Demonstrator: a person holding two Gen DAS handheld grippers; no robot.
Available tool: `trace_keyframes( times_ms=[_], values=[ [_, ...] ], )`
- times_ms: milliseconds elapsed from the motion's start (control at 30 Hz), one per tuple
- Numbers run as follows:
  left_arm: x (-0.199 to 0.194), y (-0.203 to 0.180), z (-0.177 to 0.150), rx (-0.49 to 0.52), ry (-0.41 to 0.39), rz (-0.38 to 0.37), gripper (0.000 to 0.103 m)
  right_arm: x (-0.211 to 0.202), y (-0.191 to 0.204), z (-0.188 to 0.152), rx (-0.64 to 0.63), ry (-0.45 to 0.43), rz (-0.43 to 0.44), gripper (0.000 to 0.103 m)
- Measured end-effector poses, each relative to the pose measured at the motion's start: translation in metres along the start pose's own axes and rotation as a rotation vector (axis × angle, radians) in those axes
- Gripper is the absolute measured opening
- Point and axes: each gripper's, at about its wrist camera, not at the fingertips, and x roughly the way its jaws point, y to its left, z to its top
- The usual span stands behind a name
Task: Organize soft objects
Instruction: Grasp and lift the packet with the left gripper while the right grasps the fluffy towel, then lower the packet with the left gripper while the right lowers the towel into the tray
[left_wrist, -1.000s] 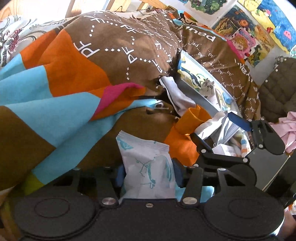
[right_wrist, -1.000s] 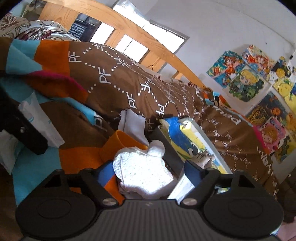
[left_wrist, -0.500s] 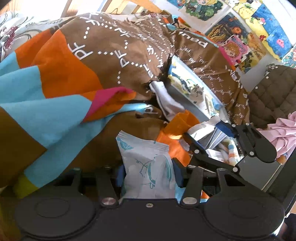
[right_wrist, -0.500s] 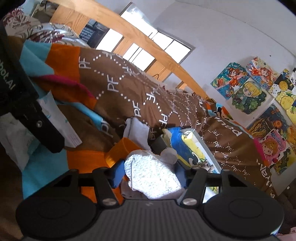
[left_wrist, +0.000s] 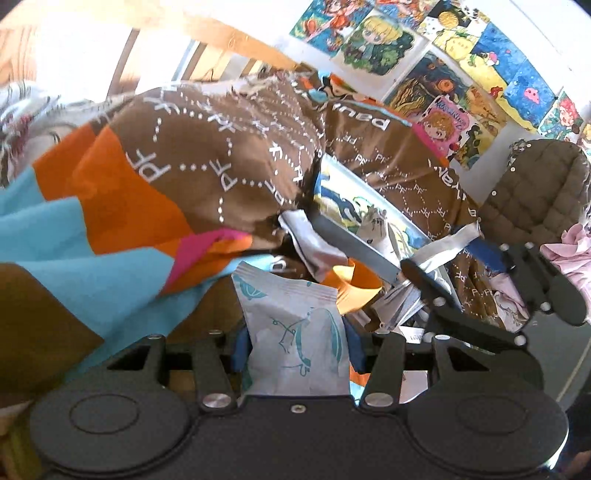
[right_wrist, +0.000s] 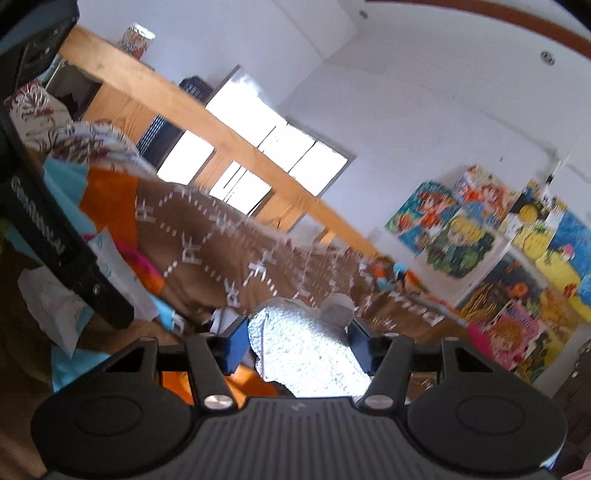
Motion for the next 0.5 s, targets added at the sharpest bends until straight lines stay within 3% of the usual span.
trace_keyframes(
  times_ms=[267,500],
  values=[
    [-0.017,-0.025,0.009,0.058,-0.068,0.015,0.052,-0.025,-0.029,0.003,0.069,-0.059,-0.069,0.063],
    [0.0,-0.08,0.036,0.172,-0.16,-0.032,0.052,-0.036,-0.074,-0.014,0.216,-0.055,-0.148,0.063]
  ],
)
